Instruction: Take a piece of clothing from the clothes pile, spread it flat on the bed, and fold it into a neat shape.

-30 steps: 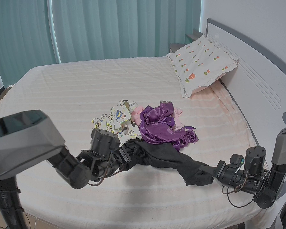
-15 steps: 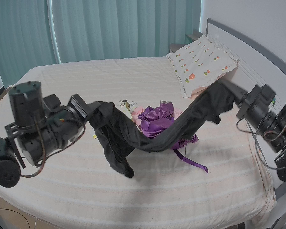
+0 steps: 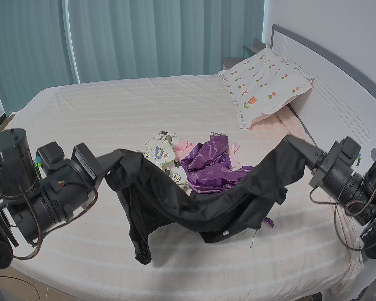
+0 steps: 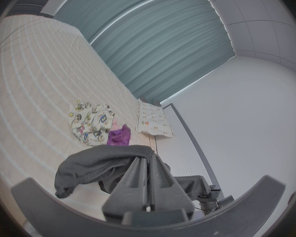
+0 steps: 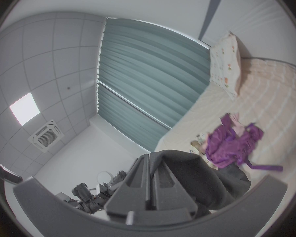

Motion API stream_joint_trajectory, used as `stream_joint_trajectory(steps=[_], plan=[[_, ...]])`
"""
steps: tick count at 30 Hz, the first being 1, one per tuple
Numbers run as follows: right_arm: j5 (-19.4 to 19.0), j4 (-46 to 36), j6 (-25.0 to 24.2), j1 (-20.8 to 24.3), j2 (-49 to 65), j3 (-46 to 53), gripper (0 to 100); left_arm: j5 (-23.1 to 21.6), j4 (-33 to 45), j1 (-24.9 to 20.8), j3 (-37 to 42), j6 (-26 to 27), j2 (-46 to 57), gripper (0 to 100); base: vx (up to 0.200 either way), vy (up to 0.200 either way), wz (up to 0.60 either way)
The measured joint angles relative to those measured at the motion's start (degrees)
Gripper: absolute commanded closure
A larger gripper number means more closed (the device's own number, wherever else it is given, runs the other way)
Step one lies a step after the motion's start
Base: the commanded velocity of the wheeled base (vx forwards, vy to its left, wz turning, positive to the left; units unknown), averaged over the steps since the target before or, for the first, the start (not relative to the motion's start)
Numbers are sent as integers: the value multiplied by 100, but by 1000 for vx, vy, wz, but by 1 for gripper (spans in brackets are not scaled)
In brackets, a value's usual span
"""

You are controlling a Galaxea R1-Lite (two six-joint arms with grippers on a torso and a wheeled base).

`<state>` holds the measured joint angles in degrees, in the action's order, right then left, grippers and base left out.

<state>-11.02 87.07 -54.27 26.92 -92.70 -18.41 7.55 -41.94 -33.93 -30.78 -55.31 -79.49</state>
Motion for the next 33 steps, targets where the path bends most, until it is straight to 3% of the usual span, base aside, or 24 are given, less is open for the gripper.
stream_joint_trajectory(steps=[10,19,33], plan=[[29,189,-154,218,-650,455,100,-82,-781,-238,945,-101,-297,100,-40,0,0],[227,191,-140,345,-736,522,100,-82,-790,-258,1204,-116,-385,100,-200,0,0],[315,191,-128,412,-758,524,100,-121,-801,-223,1200,-545,-352,100,0,0,0]])
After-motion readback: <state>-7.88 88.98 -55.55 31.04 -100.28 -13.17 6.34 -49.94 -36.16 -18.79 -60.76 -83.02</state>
